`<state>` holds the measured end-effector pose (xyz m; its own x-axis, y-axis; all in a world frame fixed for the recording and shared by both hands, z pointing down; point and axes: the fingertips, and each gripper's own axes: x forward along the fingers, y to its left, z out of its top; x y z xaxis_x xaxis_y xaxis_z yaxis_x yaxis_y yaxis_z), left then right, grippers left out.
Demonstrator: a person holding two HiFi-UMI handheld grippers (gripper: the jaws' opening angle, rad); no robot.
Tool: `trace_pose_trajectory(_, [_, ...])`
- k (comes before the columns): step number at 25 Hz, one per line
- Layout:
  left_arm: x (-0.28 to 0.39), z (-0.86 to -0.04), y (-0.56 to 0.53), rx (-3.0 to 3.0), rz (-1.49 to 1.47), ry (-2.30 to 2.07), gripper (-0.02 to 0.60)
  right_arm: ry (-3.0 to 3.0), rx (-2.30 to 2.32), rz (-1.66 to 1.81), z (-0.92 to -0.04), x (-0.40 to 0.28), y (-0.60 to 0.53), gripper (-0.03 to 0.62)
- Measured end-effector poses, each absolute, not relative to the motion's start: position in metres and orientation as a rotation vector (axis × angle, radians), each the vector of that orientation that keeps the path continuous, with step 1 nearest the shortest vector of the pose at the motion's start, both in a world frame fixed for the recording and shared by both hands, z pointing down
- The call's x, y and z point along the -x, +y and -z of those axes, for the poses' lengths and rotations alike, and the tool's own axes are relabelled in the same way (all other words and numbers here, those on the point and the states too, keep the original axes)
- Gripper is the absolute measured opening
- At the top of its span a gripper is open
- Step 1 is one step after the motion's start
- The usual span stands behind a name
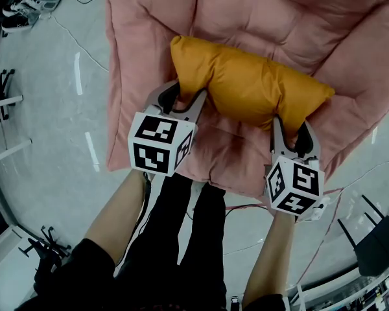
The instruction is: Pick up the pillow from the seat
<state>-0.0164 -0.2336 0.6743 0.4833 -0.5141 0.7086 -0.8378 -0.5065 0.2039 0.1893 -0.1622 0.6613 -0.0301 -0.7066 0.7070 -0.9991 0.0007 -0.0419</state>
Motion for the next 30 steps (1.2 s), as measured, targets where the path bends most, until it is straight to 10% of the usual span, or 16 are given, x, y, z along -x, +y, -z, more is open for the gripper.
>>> trace_pose_trajectory(30, [0.027, -0.575, -0.245, -2.268, -0.707, -1.214, 0.189, -1.853, -1.854, -0.647, -0.565, -0.178, -0.171, 0.249])
